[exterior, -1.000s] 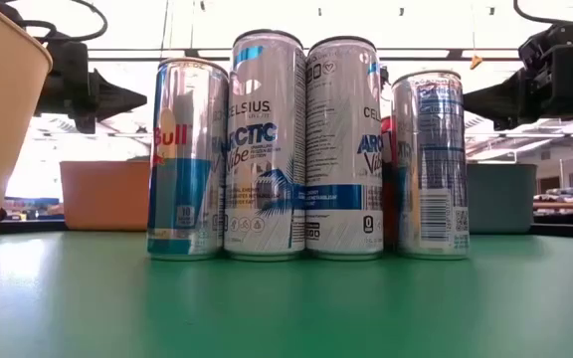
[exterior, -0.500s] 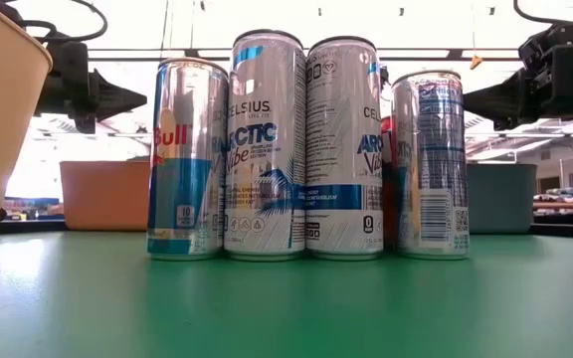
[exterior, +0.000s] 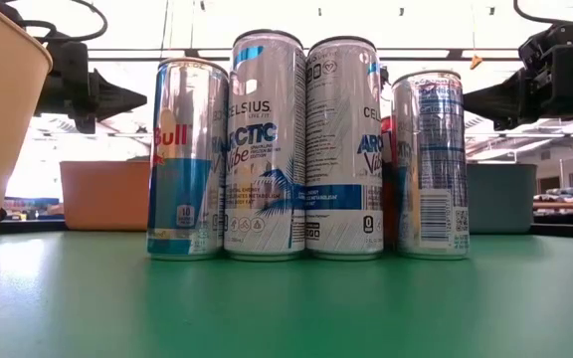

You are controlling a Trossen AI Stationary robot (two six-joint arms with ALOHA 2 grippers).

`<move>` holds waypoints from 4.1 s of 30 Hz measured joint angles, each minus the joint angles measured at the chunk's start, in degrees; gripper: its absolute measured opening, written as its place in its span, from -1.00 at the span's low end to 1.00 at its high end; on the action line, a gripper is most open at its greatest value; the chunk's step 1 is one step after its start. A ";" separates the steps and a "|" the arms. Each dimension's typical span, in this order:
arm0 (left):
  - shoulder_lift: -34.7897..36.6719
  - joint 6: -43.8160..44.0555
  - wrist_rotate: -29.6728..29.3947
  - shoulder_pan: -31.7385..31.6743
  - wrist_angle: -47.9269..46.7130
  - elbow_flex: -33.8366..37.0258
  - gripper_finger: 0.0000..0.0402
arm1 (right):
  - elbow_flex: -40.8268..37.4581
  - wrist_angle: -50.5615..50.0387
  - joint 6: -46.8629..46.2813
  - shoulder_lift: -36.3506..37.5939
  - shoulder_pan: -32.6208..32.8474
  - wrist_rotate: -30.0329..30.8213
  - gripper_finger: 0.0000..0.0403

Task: Sort soda cans
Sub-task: Adjust the blue bin

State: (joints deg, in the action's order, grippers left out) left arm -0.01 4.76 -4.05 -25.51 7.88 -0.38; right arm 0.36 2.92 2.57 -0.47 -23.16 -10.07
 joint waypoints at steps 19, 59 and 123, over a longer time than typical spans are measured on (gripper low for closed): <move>0.00 0.01 0.00 0.00 0.02 0.00 -0.95 | 0.00 25.96 0.11 -0.02 0.07 7.61 -0.94; 0.00 0.01 0.00 0.00 0.02 0.00 -0.95 | 66.81 -36.93 -19.03 -69.37 -5.33 23.42 -0.51; 0.00 0.01 0.02 0.00 -0.02 0.00 -0.95 | 70.99 -83.64 2.26 -91.14 1.33 17.29 -0.92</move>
State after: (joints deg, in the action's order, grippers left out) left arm -0.01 4.78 -4.03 -25.52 7.86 -0.38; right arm 71.35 -80.72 4.83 -91.61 -21.82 7.22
